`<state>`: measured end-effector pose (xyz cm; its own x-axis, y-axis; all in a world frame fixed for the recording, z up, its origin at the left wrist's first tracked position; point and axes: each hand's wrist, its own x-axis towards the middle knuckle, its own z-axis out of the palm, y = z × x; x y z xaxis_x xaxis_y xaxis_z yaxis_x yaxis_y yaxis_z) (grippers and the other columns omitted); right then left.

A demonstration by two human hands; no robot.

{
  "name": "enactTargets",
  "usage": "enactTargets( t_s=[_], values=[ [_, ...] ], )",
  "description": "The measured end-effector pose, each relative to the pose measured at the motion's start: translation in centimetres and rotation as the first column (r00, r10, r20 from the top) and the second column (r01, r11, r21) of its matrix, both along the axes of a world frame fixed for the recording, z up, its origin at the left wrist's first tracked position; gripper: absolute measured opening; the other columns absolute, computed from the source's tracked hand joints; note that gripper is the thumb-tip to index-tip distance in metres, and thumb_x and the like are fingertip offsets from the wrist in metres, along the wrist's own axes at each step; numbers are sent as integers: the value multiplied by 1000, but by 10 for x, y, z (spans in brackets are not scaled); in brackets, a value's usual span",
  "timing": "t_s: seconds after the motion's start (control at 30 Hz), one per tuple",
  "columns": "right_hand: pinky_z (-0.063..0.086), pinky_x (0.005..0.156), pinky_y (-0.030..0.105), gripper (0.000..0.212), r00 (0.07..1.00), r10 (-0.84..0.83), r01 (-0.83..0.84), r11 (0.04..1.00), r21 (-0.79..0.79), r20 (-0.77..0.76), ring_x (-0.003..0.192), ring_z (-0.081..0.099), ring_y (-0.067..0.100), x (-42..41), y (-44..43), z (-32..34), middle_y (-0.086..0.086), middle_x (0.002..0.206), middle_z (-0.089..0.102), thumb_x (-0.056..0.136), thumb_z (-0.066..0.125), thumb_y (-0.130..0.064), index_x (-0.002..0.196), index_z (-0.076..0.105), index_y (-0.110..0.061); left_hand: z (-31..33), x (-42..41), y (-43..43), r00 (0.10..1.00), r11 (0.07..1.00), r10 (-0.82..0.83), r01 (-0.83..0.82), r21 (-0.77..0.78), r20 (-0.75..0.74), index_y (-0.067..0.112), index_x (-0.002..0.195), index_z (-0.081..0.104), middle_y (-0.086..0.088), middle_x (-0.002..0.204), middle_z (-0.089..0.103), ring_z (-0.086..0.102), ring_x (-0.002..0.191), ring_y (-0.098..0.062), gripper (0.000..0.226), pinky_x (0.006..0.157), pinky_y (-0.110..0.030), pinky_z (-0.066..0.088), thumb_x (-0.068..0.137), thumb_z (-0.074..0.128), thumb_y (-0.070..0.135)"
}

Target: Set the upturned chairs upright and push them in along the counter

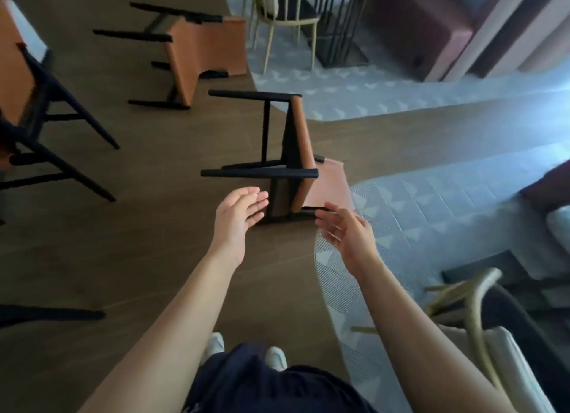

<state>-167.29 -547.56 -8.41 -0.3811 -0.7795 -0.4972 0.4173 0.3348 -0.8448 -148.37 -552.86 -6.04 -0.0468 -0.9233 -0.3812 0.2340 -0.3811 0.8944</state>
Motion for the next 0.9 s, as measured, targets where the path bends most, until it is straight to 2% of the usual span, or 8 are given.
enactTargets(
  t_s=[0.23,0.33,0.43,0.6,0.77,0.9],
  values=[
    [53,88,34,23,989,-146,146,989,-9,-16,95,72,21,-76,20,-4,9,100,76,97,53,-19,110,70,-10,2,-89,-23,989,990,-143,143,-7,33,7,106,65,-9,102,74,70,100,-21,22,89,-34,53,98,45,13],
    [50,92,36,21,979,-200,200,980,-11,-28,96,70,21,-104,22,-6,10,101,75,98,51,-18,100,72,-15,1,-128,-41,974,974,-225,225,-1,39,7,102,64,-9,93,74,71,91,-21,23,87,-35,52,99,43,16],
    [50,89,35,27,965,-259,258,966,-10,-52,96,68,23,-135,13,-9,11,100,74,99,49,-17,89,74,-18,-4,-168,-62,953,953,-302,302,9,31,8,97,63,-8,85,73,70,82,-19,22,84,-35,51,99,43,16],
    [51,85,33,21,933,-359,359,933,-5,-32,94,68,23,-191,-25,-16,9,97,74,100,48,-17,104,68,-11,-12,-230,-109,916,916,-402,402,9,12,8,93,63,-11,85,72,70,85,-24,21,81,-34,52,100,44,16],
    [52,78,28,21,911,-413,412,911,-30,-17,89,70,18,-246,-85,-10,6,94,75,100,48,-18,103,68,-12,-7,-298,-177,884,883,-468,468,-37,18,7,91,64,-9,81,73,69,84,-26,20,83,-37,51,98,46,13],
    [52,82,29,21,894,-447,447,892,-67,15,89,71,18,-283,-126,0,8,98,75,100,48,-19,103,68,-13,-1,-345,-218,863,862,-504,505,-47,31,6,94,64,-10,83,72,68,82,-24,18,81,-35,50,97,47,11]
  ],
)
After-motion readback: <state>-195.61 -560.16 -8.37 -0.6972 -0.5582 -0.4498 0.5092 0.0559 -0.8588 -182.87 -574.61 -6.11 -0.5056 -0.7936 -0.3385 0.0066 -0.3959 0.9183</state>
